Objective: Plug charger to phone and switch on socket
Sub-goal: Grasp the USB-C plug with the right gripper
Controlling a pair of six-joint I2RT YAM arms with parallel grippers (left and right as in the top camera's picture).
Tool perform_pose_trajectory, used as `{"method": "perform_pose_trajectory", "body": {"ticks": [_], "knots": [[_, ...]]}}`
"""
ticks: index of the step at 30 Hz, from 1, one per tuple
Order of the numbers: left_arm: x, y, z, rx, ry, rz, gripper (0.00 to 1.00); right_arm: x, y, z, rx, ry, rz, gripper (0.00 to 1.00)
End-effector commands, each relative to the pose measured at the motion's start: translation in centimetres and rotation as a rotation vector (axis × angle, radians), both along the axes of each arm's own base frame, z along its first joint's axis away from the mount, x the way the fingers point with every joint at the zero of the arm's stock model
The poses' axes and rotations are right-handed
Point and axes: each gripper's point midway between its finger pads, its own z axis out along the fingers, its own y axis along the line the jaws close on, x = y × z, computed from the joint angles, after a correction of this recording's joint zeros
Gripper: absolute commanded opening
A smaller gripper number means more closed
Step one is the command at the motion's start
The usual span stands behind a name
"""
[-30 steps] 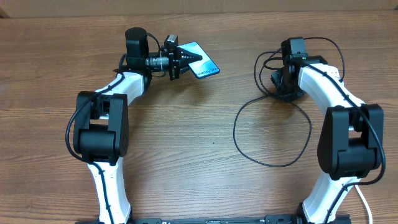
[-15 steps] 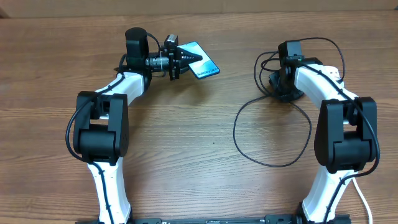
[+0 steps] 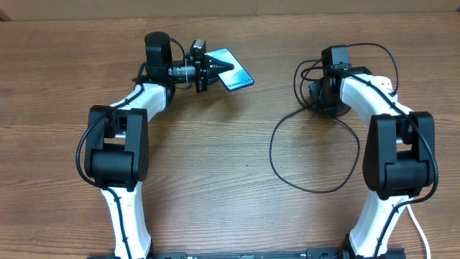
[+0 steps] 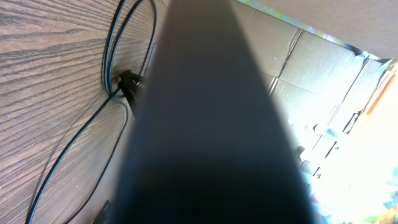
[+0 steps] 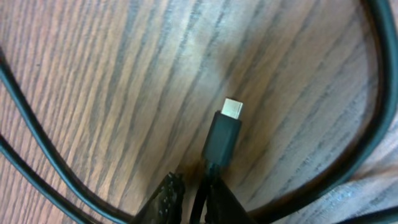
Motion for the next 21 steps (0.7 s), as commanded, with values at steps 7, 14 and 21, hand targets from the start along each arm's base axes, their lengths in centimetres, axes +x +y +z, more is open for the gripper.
{"method": "perform_pose_trajectory", "body": {"ticks": [7, 14, 21], "knots": [[0.0, -0.4, 1.6, -0.009, -0.067, -0.026, 0.05, 0.2, 1.0, 0.0, 0.051, 0.003, 0.020, 0.27], [0.0, -0.4, 1.6, -0.009, -0.067, -0.026, 0.06, 0.1, 1.7, -0.1, 0.076, 0.008, 0.032, 0.39], [0.0, -0.4, 1.6, -0.009, -0.067, -0.026, 0.04, 0.3, 2.3, 0.0, 0.050, -0.001, 0.048, 0.21]]}}
